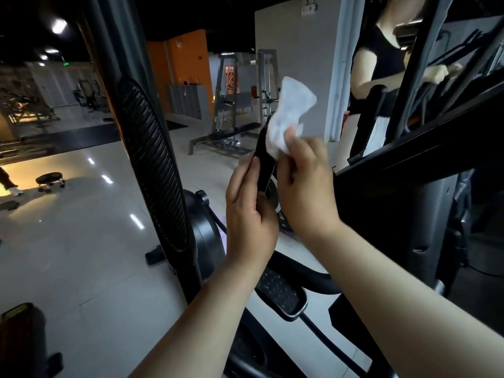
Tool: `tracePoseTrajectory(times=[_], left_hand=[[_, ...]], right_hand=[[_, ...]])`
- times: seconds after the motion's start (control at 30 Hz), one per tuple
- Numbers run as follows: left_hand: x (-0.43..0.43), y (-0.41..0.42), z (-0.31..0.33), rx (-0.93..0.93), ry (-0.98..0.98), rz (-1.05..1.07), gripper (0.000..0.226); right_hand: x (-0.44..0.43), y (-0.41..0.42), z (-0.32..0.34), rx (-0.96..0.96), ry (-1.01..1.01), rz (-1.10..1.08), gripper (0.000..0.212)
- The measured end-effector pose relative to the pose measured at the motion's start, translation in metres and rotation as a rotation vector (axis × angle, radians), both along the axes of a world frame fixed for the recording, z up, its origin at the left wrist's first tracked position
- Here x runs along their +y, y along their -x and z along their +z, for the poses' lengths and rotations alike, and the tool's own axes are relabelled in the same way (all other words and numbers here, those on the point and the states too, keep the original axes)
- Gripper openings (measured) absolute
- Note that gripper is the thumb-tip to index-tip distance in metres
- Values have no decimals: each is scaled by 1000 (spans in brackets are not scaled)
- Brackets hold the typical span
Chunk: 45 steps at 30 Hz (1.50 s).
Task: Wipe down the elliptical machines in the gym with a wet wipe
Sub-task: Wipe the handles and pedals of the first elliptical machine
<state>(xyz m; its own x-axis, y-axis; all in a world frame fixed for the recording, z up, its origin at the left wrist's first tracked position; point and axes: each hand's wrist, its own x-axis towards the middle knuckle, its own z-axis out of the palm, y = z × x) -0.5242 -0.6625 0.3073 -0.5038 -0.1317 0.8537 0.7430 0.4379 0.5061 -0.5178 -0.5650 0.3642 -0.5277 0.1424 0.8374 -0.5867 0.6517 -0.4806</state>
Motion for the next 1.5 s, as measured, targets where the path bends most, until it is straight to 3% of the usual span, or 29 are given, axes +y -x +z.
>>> tracePoseTrajectory(times=[0.07, 0.13, 0.27, 0.4, 0.53, 0.67, 0.77, 0.87, 1.0, 1.13, 1.3, 1.4, 1.5], left_hand=[[-1, -2, -7, -15, -2, 26, 56], [-3, -3, -14, -28, -1, 33, 54], [-7, -2, -22, -34, -3, 39, 57], [-9, 0, -24, -52, -10, 35, 56], [-10, 1, -25, -62, -23, 31, 50], [-10, 2, -30, -117, -51, -15, 46], [-9, 1, -35, -151, -49, -40, 47], [-11, 3, -45, -119, 11, -56, 51], [-18, 3, -66, -93, 59, -25, 53], [-20, 2, -81, -141, 46, -65, 51], [-19, -6, -93, -144, 128, -34, 54], [-13, -12, -98, -173, 157, -11, 55], [-11, -15, -101, -189, 172, -5, 53]], right_hand=[[-3, -1, -25, -65, -32, -18, 11], [-3, -2, -40, -68, -32, -23, 16], [-3, 0, -29, -29, 70, 34, 6], [-13, 1, -33, -16, 142, 90, 26], [-18, 3, -59, -97, 86, 8, 10], [-22, 2, -48, -214, 220, 160, 38], [-25, 0, -49, -216, 234, 122, 35], [-21, -8, -71, -202, 124, 131, 15], [-9, -11, -88, -561, -345, 192, 15], [-10, -15, -89, -559, -367, 217, 17], [6, -22, -105, -643, -644, 162, 35], [15, -27, -107, -671, -704, 69, 33], [13, -38, -109, -669, -714, 94, 51]])
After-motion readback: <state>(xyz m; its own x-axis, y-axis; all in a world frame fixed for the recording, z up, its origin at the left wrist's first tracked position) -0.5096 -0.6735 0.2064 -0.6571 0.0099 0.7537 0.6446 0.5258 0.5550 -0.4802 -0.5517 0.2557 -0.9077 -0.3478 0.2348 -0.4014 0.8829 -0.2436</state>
